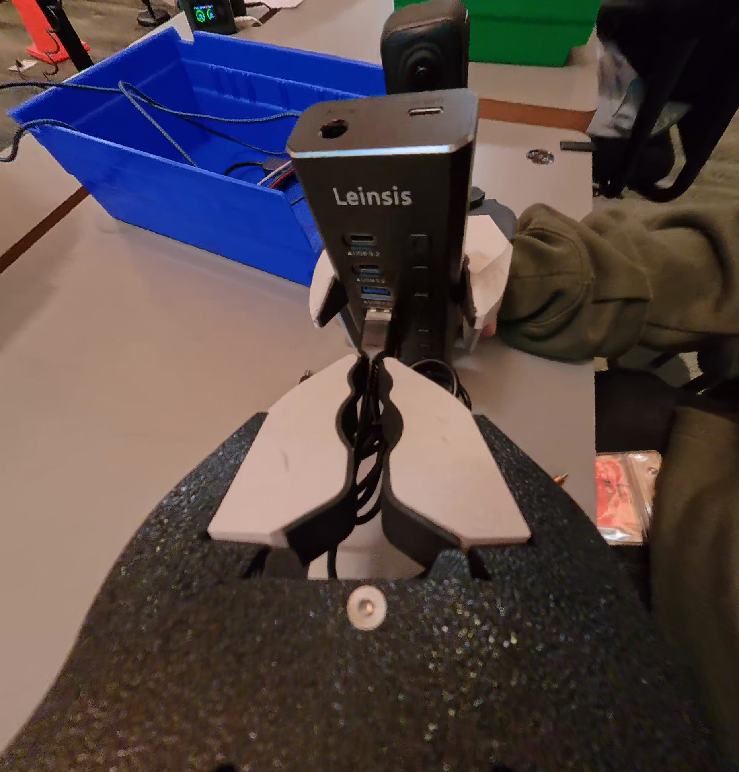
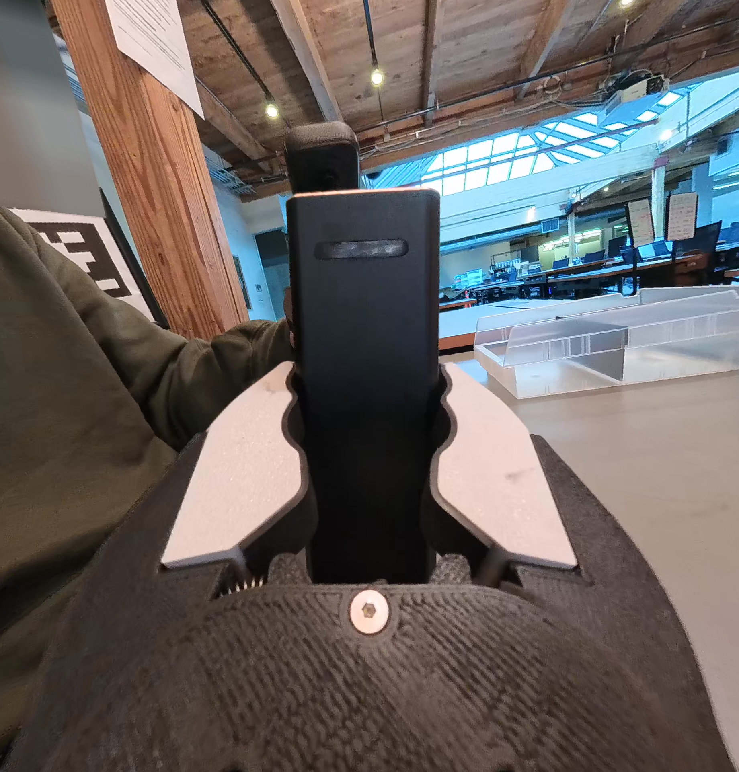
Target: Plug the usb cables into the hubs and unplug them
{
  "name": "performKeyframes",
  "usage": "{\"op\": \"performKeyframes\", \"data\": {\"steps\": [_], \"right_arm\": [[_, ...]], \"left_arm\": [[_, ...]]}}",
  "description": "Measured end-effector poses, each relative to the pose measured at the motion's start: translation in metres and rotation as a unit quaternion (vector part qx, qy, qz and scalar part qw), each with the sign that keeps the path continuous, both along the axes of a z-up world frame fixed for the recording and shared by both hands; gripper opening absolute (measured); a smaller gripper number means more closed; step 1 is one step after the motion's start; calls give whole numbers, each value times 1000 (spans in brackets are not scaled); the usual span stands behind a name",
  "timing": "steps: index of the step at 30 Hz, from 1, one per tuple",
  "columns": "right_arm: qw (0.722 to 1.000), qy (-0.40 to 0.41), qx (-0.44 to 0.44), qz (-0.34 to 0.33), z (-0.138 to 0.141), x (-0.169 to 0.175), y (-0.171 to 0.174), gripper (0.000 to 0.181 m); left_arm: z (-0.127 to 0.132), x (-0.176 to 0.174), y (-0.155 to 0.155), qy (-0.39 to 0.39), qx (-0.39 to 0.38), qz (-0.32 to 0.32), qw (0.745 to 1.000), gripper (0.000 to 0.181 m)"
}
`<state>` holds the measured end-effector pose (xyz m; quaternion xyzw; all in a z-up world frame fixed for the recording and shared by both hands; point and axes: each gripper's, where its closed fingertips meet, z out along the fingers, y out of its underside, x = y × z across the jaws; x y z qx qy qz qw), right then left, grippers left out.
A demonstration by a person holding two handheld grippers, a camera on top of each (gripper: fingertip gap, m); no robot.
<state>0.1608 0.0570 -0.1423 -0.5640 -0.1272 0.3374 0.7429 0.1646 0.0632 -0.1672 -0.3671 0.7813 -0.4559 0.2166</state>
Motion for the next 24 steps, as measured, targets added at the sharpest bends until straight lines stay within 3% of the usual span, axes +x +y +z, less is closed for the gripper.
{"op": "performKeyframes", "data": {"steps": [12,15,24], "right_arm": [[1000,5,17,16,3,-3,-7,61],[1000,5,15,16,2,-3,-7,61],[1000,8,12,14,2,-2,-5,61]], "left_arm": [[6,-6,-8,-14,-65,-33,997,11],[8,-5,-9,-17,-99,-25,995,12],[7,-1,-8,-19,-98,-2,995,10]]}}
